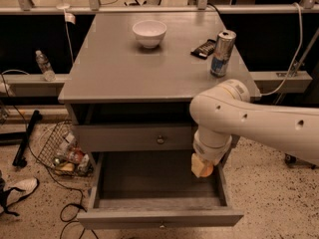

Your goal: Place orange into middle drawer

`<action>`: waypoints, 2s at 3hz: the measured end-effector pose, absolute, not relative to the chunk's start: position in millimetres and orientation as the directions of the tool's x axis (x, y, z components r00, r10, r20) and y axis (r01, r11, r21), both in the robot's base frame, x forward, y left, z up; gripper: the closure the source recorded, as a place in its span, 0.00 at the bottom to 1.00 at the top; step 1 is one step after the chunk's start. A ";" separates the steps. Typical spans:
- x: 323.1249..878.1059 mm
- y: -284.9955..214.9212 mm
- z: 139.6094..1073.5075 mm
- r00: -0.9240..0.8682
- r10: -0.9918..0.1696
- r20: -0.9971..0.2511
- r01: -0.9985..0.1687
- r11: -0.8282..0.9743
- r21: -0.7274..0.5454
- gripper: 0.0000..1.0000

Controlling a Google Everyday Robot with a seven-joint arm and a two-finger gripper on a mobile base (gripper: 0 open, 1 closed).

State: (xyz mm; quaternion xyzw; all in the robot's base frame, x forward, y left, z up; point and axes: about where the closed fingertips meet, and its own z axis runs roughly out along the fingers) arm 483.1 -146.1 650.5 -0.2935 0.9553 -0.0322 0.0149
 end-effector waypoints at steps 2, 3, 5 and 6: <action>483.5 -146.7 614.4 -0.859 -0.510 -0.048 -0.509 0.860 -0.033 1.00; 486.8 -145.9 591.5 -0.873 -0.488 -0.017 -0.487 0.872 -0.043 1.00; 487.9 -128.9 492.7 -0.933 -0.353 0.064 -0.358 0.930 -0.082 1.00; 489.2 -123.5 448.9 -0.968 -0.247 0.039 -0.249 0.967 -0.056 1.00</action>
Offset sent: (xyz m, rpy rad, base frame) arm -0.0017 -0.0024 -0.0283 0.0364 -0.0054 -0.0506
